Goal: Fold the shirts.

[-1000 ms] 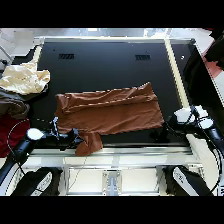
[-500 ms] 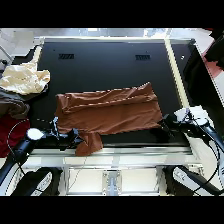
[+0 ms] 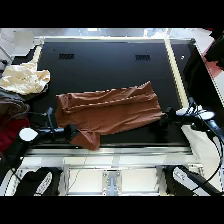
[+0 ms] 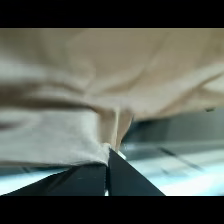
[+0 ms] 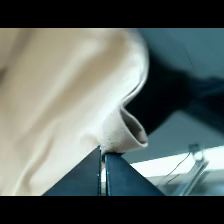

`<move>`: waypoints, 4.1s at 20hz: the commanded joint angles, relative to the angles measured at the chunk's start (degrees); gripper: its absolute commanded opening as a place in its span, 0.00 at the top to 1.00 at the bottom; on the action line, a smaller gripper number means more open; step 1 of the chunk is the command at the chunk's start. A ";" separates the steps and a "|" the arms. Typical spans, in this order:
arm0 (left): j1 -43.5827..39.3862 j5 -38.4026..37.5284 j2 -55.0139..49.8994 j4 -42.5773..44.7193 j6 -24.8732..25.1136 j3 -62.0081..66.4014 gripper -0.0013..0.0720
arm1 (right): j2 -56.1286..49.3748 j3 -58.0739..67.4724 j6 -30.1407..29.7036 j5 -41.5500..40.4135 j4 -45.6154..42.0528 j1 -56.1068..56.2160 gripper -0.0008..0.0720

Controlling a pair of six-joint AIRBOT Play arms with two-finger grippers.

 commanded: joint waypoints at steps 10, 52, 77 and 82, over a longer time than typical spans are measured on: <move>0.04 -13.33 11.54 22.53 -0.42 16.09 0.97 | 29.38 6.84 -5.99 28.52 -9.73 0.02 0.97; -14.49 13.46 -32.37 36.13 8.46 57.07 0.03 | 8.76 17.20 10.29 12.81 -12.79 -18.29 0.26; -21.03 13.40 -40.96 36.09 8.17 58.10 0.03 | -24.00 11.45 -15.52 6.75 4.02 -1.18 0.20; -21.03 9.40 -42.10 36.04 8.17 58.07 0.11 | -23.91 15.06 -15.89 7.85 6.56 4.81 0.97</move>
